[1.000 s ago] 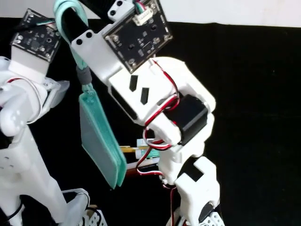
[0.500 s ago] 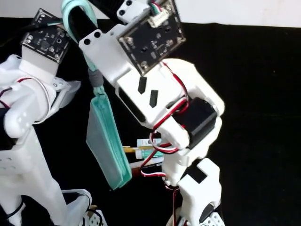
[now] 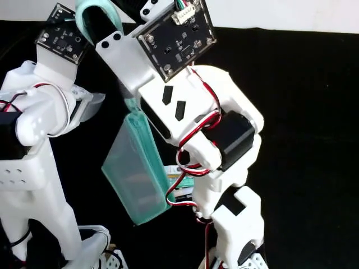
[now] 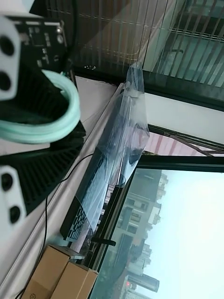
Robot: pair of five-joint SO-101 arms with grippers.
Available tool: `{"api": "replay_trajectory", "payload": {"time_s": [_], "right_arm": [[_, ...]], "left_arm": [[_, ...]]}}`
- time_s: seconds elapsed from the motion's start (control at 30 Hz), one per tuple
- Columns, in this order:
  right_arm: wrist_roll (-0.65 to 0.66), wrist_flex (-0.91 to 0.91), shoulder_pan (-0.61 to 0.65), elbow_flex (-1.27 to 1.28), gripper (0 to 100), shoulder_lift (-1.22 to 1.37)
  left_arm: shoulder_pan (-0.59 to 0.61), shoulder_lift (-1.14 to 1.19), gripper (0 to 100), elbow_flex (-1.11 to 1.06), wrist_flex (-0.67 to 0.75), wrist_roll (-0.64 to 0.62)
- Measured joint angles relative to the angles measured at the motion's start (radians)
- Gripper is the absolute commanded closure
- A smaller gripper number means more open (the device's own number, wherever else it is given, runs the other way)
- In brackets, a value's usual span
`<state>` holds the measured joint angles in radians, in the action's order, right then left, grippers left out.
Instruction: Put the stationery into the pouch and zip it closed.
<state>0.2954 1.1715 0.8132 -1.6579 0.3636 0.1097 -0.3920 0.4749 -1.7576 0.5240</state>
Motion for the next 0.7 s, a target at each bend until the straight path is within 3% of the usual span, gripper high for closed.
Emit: {"api": "replay_trajectory", "payload": {"time_s": [0.7], "right_arm": [[-0.002,-0.009,0.044,0.000,98.9,-0.003]], "left_arm": [[0.000,0.002,72,0.043,-0.002,-0.078]]}}
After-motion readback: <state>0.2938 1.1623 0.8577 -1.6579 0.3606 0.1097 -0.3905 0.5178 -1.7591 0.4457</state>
